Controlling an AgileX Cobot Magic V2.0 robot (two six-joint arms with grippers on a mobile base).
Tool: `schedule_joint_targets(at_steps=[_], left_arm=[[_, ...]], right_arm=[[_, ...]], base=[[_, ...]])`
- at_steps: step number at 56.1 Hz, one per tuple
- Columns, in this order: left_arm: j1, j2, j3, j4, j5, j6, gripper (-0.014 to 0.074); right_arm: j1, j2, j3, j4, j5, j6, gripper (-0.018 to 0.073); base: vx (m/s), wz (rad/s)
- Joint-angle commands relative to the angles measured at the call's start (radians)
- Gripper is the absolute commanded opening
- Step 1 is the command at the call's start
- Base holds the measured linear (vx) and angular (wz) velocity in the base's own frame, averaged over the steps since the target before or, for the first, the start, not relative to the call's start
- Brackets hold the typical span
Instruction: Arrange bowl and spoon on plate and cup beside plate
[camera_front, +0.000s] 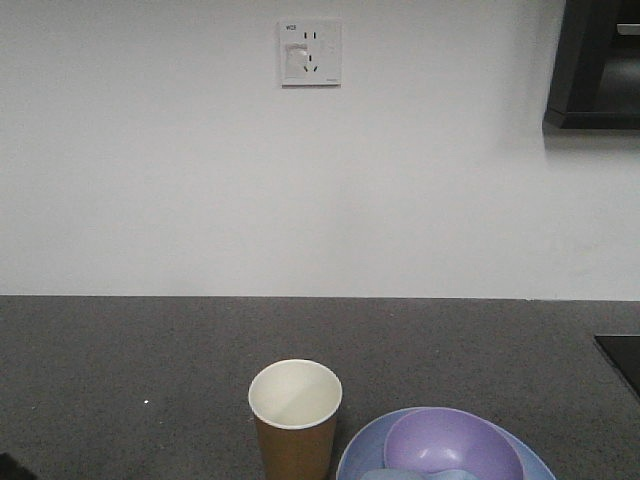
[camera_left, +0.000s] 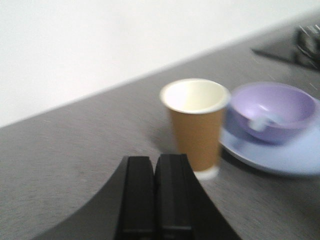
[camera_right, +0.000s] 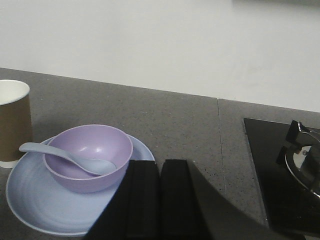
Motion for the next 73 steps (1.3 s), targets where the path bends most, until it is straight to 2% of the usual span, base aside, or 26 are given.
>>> schedule_joint_targets(at_steps=[1, 4, 8, 15, 18, 22, 29, 73], left_arm=[[0.135, -0.107, 0.122, -0.093, -0.255, 0.005, -0.0006], [0.218, -0.184, 0.208, -0.143, -0.305, 0.022, -0.0006], [0.299, -0.283, 0.297, -0.174, -0.316, 0.046, -0.0006], [0.385, -0.432, 0.406, -0.177, -0.294, 0.057, -0.0006], [0.411, -0.492, 0.406, -0.166, -0.195, 0.066, -0.0006], [0.435, -0.555, 0.406, -0.145, -0.122, 0.093, -0.0006], [0.452, -0.552, 0.407, -0.102, -0.107, 0.102, -0.0006], [0.452, -0.553, 0.407, -0.107, -0.109, 0.101, -0.0006]], right_arm=[[-0.001, 0.013, -0.024, -0.003, -0.08, -0.006, -0.0012], [-0.001, 0.013, -0.024, -0.003, -0.08, -0.006, -0.0012], [-0.001, 0.013, -0.024, -0.003, -0.08, -0.006, -0.0012], [-0.001, 0.013, -0.024, -0.003, -0.08, -0.006, -0.0012], [-0.001, 0.013, -0.024, -0.003, -0.08, -0.006, -0.0012], [-0.001, 0.013, -0.024, -0.003, -0.08, -0.006, -0.0012], [-0.001, 0.013, -0.024, -0.003, -0.08, -0.006, -0.0012], [-0.001, 0.013, -0.024, -0.003, -0.08, -0.01, -0.0012]], base=[[0.0, 0.0], [0.0, 0.0], [0.0, 0.0], [0.0, 0.0], [0.0, 0.0], [0.0, 0.0], [0.0, 0.0], [0.0, 0.0]])
